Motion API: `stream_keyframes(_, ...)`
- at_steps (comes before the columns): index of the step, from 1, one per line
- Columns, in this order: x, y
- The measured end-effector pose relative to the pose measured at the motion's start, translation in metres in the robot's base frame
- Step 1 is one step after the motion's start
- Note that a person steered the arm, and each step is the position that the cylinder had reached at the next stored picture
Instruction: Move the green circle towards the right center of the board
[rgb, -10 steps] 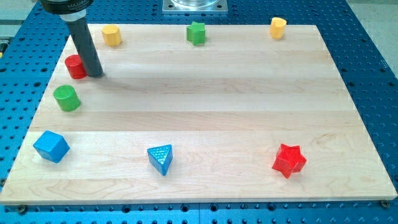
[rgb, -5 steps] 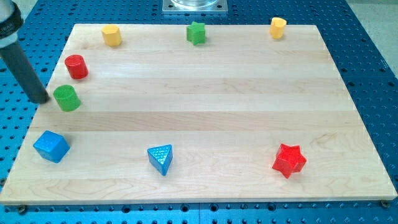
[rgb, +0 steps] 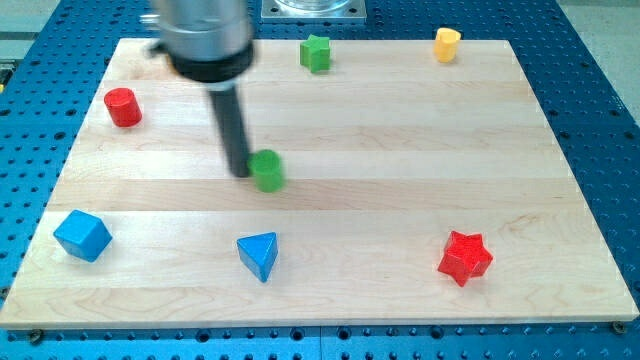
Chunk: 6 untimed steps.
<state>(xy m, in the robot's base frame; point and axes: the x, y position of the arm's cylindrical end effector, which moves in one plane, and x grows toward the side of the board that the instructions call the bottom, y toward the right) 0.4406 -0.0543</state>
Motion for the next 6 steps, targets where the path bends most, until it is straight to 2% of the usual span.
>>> stream_keyframes(1, 0.010, -0.030)
stream_keyframes(3, 0.061, 0.068)
stream_keyframes(4, 0.047, 0.126)
stream_keyframes(5, 0.030, 0.094)
stream_keyframes(6, 0.006, 0.095)
